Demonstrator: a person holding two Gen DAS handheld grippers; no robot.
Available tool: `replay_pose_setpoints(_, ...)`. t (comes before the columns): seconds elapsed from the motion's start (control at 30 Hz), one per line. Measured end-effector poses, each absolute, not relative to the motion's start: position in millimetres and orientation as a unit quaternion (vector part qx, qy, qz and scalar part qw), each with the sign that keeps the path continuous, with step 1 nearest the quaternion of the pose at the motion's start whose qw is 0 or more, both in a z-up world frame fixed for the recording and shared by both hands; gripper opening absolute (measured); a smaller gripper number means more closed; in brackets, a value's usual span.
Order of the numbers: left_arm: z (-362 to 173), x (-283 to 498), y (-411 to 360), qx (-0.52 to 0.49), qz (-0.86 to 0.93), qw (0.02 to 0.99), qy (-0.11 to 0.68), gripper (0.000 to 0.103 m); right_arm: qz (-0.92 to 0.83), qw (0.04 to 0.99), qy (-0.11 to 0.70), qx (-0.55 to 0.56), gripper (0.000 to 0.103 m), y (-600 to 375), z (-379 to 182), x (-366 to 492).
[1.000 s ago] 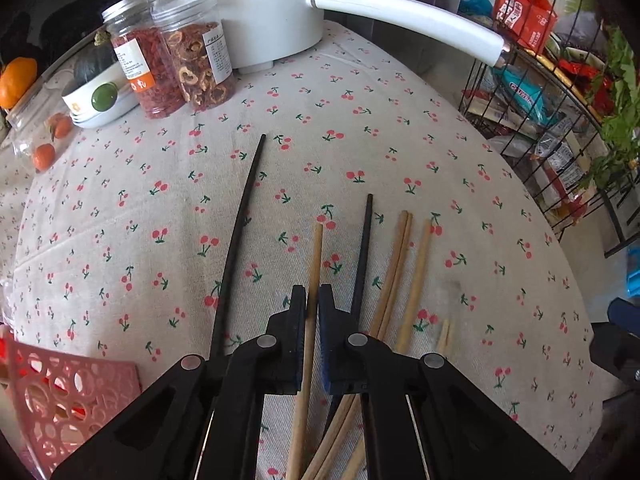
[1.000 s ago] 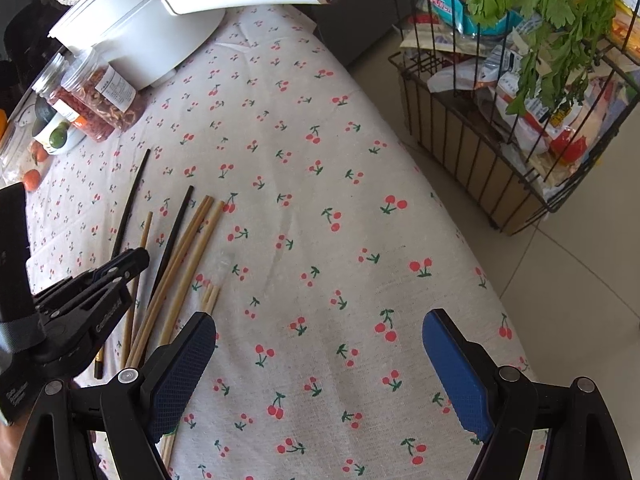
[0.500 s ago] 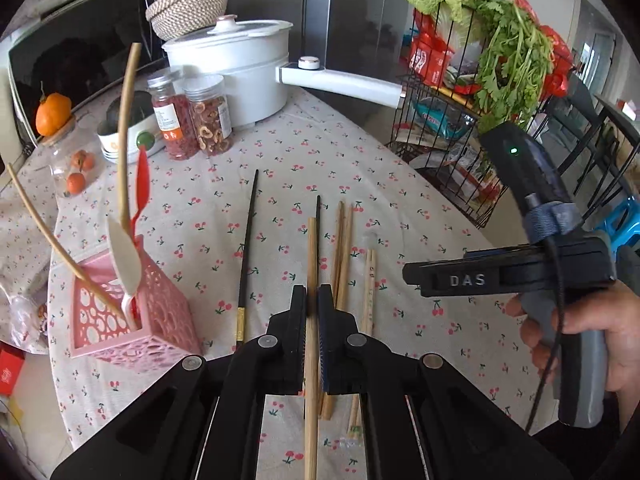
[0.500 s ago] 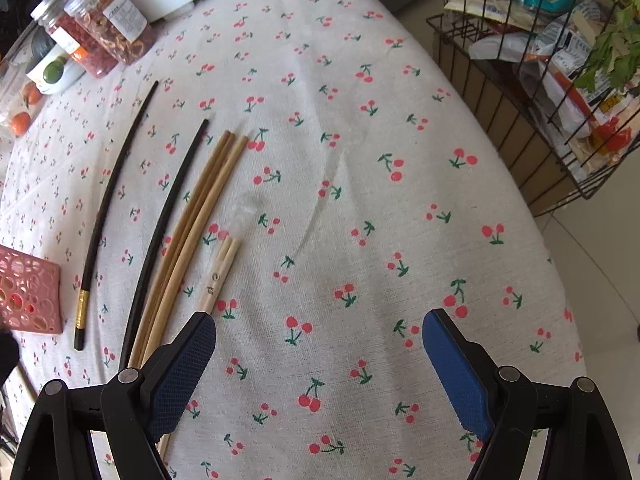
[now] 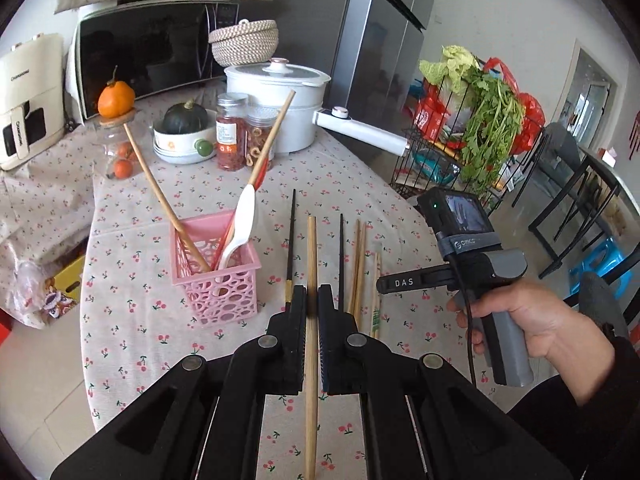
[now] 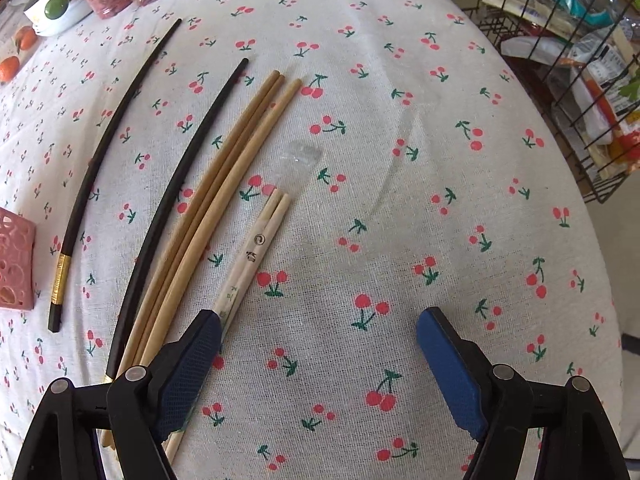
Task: Organize utensils
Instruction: 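Grasp the white disposable chopstick with right tool while left tool carries its wooden chopstick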
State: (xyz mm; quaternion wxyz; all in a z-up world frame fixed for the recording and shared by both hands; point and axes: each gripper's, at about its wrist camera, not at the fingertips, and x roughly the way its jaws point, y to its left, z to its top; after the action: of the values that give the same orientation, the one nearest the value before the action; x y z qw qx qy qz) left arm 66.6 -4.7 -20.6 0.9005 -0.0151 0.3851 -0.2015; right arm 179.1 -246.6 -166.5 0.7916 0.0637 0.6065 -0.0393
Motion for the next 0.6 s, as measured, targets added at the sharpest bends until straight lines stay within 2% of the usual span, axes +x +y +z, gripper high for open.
replay_pose_setpoints(0.47,-11.6,56.1,36.4,-0.046,-0.191,0.907,0.373,0.005,-0.025,0.795,0.601,0.078,0.051,-233.9,-159.8,170.4)
replay_pose_setpoints(0.57,-13.2,55.0,44.2,-0.052,-0.183,0.908,0.373,0.006,-0.023,0.796,0.600,0.084,0.037,-240.3,-158.6,169.5)
replay_pose_setpoints(0.6,-13.7,55.0,46.8,-0.053,-0.181,0.908,0.373,0.006,-0.019,0.795,0.600,0.091,0.026,-242.7,-158.3,170.0)
